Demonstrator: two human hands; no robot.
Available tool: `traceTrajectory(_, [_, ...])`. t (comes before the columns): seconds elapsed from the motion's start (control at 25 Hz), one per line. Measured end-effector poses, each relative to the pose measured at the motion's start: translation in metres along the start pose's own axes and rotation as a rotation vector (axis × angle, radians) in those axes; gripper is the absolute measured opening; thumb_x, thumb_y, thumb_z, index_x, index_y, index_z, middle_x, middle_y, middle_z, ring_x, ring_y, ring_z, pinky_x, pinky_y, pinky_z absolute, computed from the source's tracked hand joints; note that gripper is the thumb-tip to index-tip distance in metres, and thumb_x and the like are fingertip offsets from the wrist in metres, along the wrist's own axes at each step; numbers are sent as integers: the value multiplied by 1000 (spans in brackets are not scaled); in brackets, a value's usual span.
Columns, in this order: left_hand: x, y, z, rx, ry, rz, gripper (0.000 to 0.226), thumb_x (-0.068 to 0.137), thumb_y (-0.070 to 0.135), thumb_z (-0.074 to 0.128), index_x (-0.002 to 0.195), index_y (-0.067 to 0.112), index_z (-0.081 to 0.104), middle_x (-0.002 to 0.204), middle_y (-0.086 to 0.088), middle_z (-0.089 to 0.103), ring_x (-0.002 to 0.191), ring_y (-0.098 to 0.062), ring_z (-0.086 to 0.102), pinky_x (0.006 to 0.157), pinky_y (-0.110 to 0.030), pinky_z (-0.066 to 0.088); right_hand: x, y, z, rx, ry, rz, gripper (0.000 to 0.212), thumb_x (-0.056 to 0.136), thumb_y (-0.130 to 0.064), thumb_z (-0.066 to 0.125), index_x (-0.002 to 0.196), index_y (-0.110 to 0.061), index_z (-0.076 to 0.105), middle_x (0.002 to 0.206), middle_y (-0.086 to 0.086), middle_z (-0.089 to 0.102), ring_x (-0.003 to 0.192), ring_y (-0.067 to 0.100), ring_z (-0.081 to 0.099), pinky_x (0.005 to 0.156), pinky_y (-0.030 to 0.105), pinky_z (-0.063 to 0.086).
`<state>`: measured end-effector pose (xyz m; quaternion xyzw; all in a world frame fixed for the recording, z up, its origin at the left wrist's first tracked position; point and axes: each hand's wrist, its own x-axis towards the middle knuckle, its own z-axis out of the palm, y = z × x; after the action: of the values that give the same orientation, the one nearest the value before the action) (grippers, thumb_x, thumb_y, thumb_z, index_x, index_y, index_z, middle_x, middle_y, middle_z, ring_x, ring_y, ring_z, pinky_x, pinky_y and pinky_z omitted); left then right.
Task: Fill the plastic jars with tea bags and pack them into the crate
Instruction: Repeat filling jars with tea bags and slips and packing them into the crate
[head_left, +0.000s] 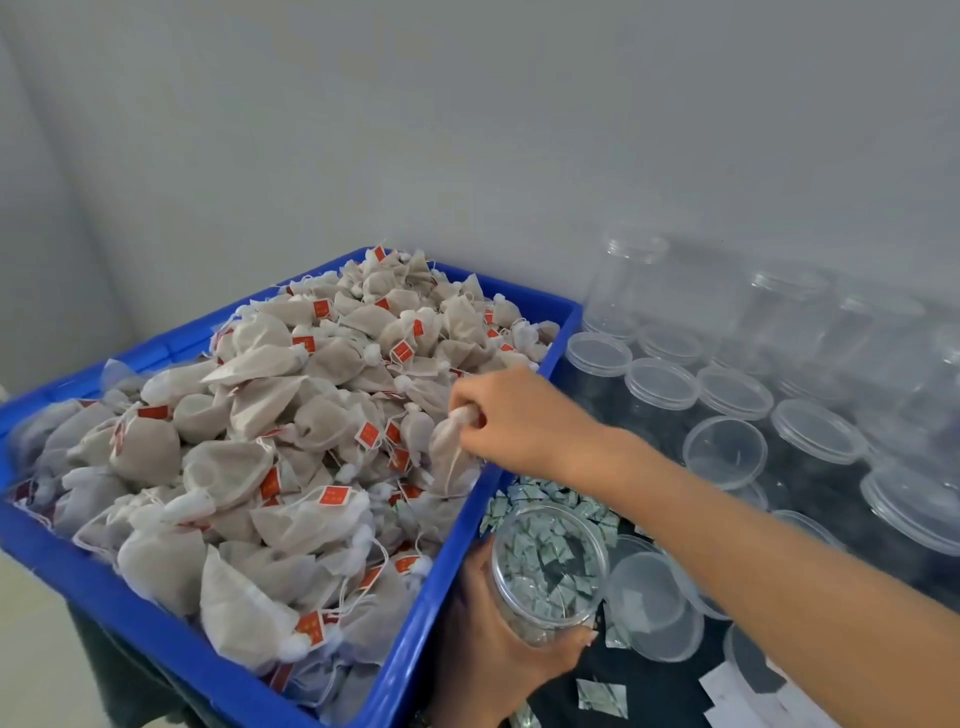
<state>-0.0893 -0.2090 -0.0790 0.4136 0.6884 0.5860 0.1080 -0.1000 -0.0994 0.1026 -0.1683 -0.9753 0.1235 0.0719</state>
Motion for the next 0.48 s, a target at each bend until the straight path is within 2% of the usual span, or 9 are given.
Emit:
traceTrajectory(0.08, [2, 3, -1, 2, -16, -6, 101, 43, 47, 85, 129, 11, 47, 120, 8, 58, 113, -6, 57, 89, -32, 53, -22, -3, -27, 81, 115, 5, 12, 83, -13, 50, 76, -18, 59, 68, -7, 58, 56, 1, 49, 50, 14, 36])
traceTrajectory(0.12, [2, 5, -3, -4, -20, -11, 99, 42, 48, 84, 128, 13, 48, 118, 10, 59, 111, -4, 58, 87, -32, 54, -34, -7, -38, 109, 109, 18, 15, 81, -13, 51, 70, -22, 55, 63, -10, 54, 54, -1, 49, 47, 12, 34])
traceTrajectory(0.16, [1, 6, -3, 3, -13, -9, 95, 42, 49, 82, 125, 18, 48, 114, 13, 59, 107, -1, 59, 84, -30, 55, -45, -10, -46, 97, 31, 38, 17, 80, -14, 50, 68, -26, 53, 61, -11, 51, 54, -3, 49, 46, 12, 35])
traceTrajectory(0.2, [0, 7, -3, 16, -3, 6, 90, 42, 51, 80, 121, 25, 46, 110, 16, 58, 103, 1, 59, 81, -28, 54, -56, -12, -50, 21, -118, 38, 17, 81, -15, 49, 69, -27, 53, 63, -11, 52, 57, -3, 51, 46, 13, 36])
traceTrajectory(0.28, [1, 11, -4, 42, 4, -1, 89, 43, 55, 76, 119, 33, 38, 109, 19, 54, 102, -1, 57, 84, -27, 52, -68, -17, -41, -211, -424, 2, 15, 85, -19, 48, 88, -23, 62, 79, -3, 61, 72, 7, 59, 57, 26, 48])
traceTrajectory(0.32, [3, 12, -4, 34, -6, -13, 90, 43, 54, 77, 121, 32, 36, 113, 16, 54, 107, -3, 56, 88, -28, 50, -68, -20, -31, -288, -461, -27, 19, 87, -23, 49, 99, -21, 63, 89, 0, 64, 81, 16, 61, 65, 33, 53])
traceTrajectory(0.4, [6, 7, -3, 25, -13, 13, 91, 45, 46, 80, 124, 26, 40, 119, 11, 55, 113, -6, 55, 92, -25, 47, -53, -29, -13, -253, -287, -55, 24, 92, -26, 46, 110, -17, 60, 101, 3, 62, 90, 22, 60, 73, 39, 53])
traceTrajectory(0.48, [3, 1, -3, 22, -74, -41, 97, 42, 51, 79, 126, 25, 37, 122, 11, 54, 115, -8, 55, 88, -15, 46, -25, -40, 5, -199, -158, -75, 25, 94, -16, 43, 114, -14, 57, 103, 5, 59, 87, 23, 58, 67, 36, 50])
